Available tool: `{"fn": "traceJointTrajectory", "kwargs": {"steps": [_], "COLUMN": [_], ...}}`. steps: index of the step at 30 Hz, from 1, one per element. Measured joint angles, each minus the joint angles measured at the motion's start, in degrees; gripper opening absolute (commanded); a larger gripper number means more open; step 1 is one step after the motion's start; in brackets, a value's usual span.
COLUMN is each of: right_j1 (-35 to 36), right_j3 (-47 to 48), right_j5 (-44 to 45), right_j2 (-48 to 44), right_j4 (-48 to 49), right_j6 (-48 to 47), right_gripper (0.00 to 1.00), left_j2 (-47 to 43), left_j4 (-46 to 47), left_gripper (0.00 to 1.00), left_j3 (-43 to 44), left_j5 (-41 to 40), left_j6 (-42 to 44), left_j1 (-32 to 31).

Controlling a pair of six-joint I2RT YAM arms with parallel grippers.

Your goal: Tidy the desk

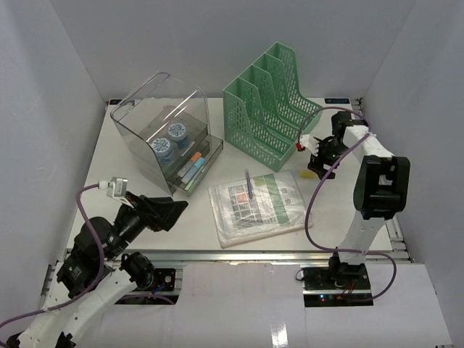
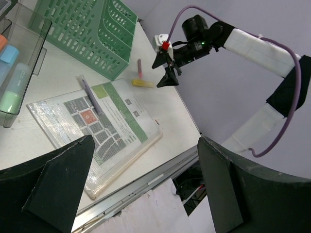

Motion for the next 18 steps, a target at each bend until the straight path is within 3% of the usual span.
{"fn": "traceJointTrajectory", "kwargs": {"steps": [18], "right_j1": [2.62], "right_j3": [-0.04], "right_j5": [5.20], "right_j2": [7.17], "right_j4": [1.14], "right_j6": [-1.87], "right_gripper": [0.78], "left_j2": [-0.12], "left_j4": [-0.52], "left_gripper": [0.98], "left_j3": [-0.44], "left_j5": [-0.40], "left_j6": [-1.64], "left_j1": [0.00]}}
